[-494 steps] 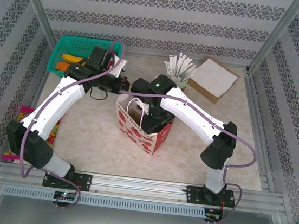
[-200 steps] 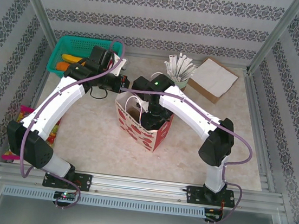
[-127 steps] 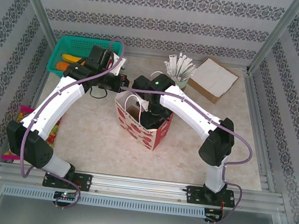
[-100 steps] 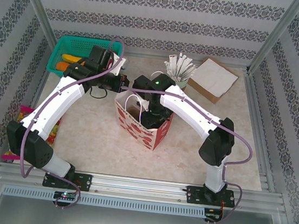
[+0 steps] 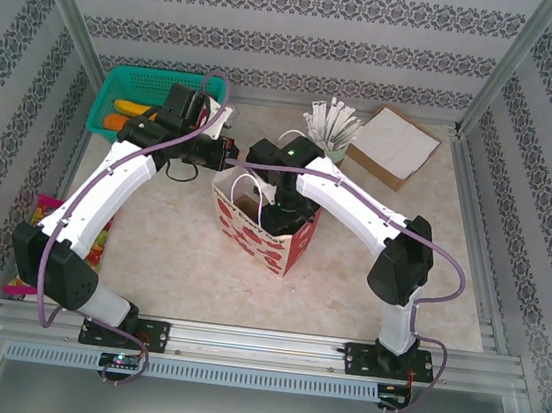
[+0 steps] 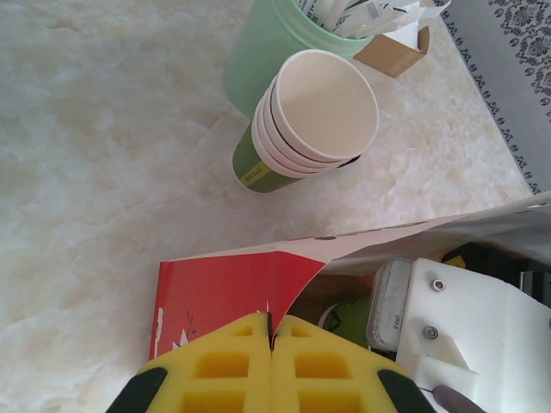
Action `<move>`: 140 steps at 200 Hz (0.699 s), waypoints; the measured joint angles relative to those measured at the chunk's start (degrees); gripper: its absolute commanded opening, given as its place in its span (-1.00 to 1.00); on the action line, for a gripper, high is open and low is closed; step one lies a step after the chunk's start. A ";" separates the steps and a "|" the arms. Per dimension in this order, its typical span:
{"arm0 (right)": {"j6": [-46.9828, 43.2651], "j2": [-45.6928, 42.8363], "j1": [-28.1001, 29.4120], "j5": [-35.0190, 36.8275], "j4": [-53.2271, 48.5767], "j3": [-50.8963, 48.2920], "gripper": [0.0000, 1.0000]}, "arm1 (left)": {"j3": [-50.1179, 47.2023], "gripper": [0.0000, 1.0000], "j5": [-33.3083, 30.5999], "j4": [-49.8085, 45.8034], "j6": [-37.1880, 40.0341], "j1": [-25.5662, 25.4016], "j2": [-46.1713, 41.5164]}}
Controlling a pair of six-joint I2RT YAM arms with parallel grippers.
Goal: Pack the takeout coffee
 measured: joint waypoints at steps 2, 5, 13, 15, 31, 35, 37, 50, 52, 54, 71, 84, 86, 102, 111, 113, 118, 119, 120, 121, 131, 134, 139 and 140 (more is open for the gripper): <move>0.00 0.00 0.00 0.00 0.04 0.00 0.35 | 0.00 -1.00 0.00 0.00 0.00 0.00 0.00; 0.00 0.00 0.00 0.00 0.09 0.00 0.35 | -0.02 -1.00 0.00 0.02 0.00 0.00 0.00; 0.00 0.00 0.00 0.00 0.28 0.00 0.35 | -0.02 -1.00 0.00 0.02 0.00 0.00 0.00; 0.00 0.00 0.00 0.00 0.33 0.00 0.35 | -0.02 -1.00 0.00 0.02 0.00 0.00 0.00; 0.02 0.00 0.00 0.00 0.79 0.00 0.35 | -0.02 -1.00 0.02 0.00 -0.02 0.00 0.00; 0.02 0.00 0.00 0.00 0.92 0.00 0.35 | -0.02 -1.00 0.00 0.00 -0.02 0.00 0.00; 0.02 0.00 0.00 0.00 1.01 0.00 0.35 | -0.02 -1.00 0.00 0.00 -0.02 0.00 0.00; 0.04 -0.02 0.00 0.00 1.55 0.00 0.34 | -0.02 -1.00 0.00 0.00 -0.02 0.00 0.00; 0.04 -0.02 0.00 0.00 1.64 0.00 0.34 | -0.02 -1.00 0.00 0.00 -0.02 0.00 0.00; 0.02 -0.02 0.00 0.00 1.70 0.00 0.34 | -0.02 -1.00 0.02 0.00 -0.02 0.00 0.00; 0.00 -0.02 0.00 0.00 2.78 -0.42 0.34 | -0.02 -1.00 0.02 0.00 -0.02 0.00 0.00; -0.04 -0.02 0.00 0.00 3.52 -0.98 0.34 | -0.02 -1.00 0.13 0.00 -0.02 0.00 0.00; -0.04 -0.02 0.00 -0.02 3.67 -1.09 0.34 | -0.02 -1.00 0.22 0.00 -0.02 0.00 0.00; -0.07 -0.02 0.00 -0.02 4.35 -1.86 0.34 | -0.02 -1.00 0.63 -0.02 -0.04 0.00 0.00; -0.11 -0.02 0.00 -0.02 4.79 -2.43 0.34 | -0.02 -1.00 0.87 -0.02 -0.04 0.00 0.00; -0.13 -0.04 0.00 -0.02 4.85 -2.56 0.34 | -0.02 -1.00 0.90 -0.02 -0.04 0.00 0.00; -0.26 -0.04 0.00 -0.02 5.01 -2.91 0.34 | -0.02 -1.00 1.03 -0.02 -0.04 0.00 0.00; -0.26 -0.04 0.00 -0.02 5.05 -2.97 0.34 | -0.02 -1.00 1.07 -0.02 -0.04 0.00 0.00; -0.26 -0.02 0.00 -0.02 5.07 -3.02 0.34 | -0.02 -1.00 1.09 -0.04 -0.04 0.00 0.00; -0.26 -0.02 0.00 -0.02 5.11 -3.13 0.34 | -0.02 -1.00 1.09 -0.02 -0.02 0.00 0.00; -0.33 -0.04 0.00 -0.02 5.46 -4.02 0.34 | -0.02 -1.00 1.14 -0.02 -0.04 0.00 0.02; -0.35 -0.04 0.00 -0.02 5.62 -4.31 0.34 | -0.02 -1.00 1.18 -0.02 -0.04 0.00 0.04; -0.42 -0.04 0.00 -0.02 5.75 -4.74 0.34 | -0.02 -1.00 1.20 -0.02 -0.04 0.00 0.04; -0.42 -0.04 0.00 -0.04 5.79 -4.81 0.34 | -0.02 -1.00 1.22 -0.02 -0.04 0.00 0.04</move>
